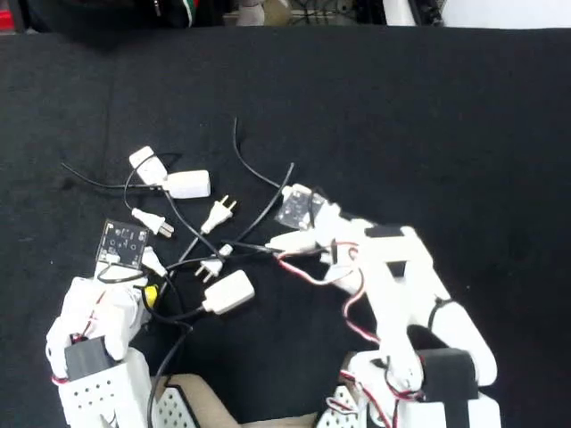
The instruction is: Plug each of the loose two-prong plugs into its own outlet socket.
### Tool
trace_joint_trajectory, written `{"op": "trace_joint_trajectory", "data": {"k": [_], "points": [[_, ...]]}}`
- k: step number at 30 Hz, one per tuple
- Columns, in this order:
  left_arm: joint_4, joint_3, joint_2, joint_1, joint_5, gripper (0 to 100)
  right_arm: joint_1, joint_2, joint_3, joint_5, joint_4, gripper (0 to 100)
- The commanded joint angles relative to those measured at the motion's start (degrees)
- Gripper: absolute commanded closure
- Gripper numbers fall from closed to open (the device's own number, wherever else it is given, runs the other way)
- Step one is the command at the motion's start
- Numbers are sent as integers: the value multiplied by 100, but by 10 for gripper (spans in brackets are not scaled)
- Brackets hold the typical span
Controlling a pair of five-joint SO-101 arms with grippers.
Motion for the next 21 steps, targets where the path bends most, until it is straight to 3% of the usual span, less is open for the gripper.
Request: {"op": "trace_joint_trajectory", "data": {"k": [1, 7, 13, 18, 21], "points": [[35, 31, -18, 84, -158, 715, 167, -66, -602, 44, 264, 969], [35, 31, -18, 84, -167, 715, 123, -760, -822, 18, 1354, 956], [35, 31, -18, 84, -167, 715, -668, -1736, -857, 35, 2910, 956], [44, 31, -18, 84, -167, 715, -870, -1042, -901, 35, 2796, 947], [44, 31, -18, 84, -167, 715, -835, -400, -901, 26, 2338, 845]]}}
